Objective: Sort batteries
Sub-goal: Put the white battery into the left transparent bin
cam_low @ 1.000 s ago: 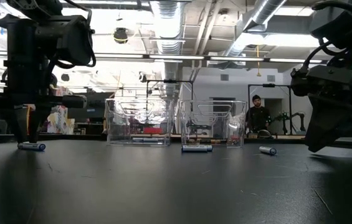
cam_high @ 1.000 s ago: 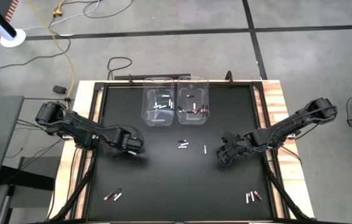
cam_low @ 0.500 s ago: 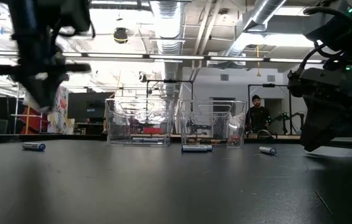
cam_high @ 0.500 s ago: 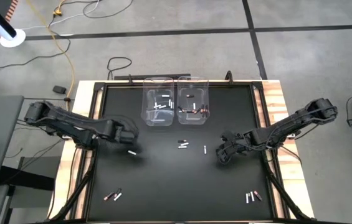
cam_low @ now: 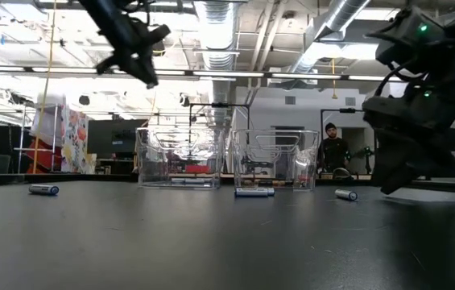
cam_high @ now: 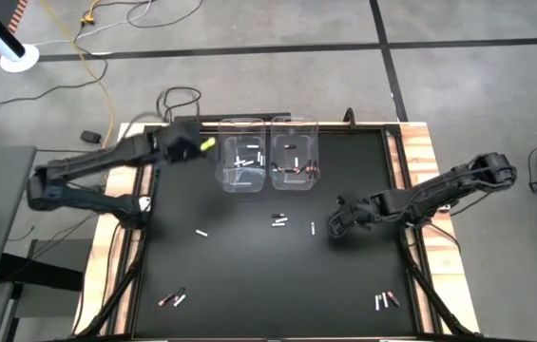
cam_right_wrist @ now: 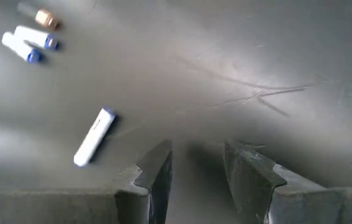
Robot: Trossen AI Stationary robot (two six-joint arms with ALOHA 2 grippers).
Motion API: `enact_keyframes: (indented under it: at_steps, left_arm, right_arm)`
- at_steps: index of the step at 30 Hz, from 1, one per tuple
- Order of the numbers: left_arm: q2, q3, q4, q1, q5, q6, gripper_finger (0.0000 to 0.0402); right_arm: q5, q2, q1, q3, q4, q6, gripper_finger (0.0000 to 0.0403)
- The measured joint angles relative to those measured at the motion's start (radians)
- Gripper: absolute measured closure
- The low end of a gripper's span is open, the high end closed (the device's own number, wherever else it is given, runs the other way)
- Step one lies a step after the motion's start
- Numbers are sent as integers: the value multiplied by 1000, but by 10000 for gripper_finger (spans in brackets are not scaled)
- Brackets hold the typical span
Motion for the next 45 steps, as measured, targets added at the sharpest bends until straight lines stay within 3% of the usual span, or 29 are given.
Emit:
enact_keyframes:
  at_steps: [6, 10, 16, 25, 45]
  left_arm:
    - [211, 185, 10, 170, 215, 351, 367]
    - [384, 314, -11, 188, 336, 562, 367]
    - [610, 496, -170, 172, 379, 749, 367]
    - [781, 509, -259, 119, 380, 816, 367]
    - [936, 509, -244, 102, 395, 771, 367]
  right_arm:
    - [0, 0, -52, 0, 4, 76, 239]
    - [0, 0, -81, 0, 4, 121, 239]
    - [0, 0, -105, 0, 3, 187, 239]
    - [21, 0, -104, 0, -1, 228, 239]
    - [30, 0, -104, 0, -1, 253, 239]
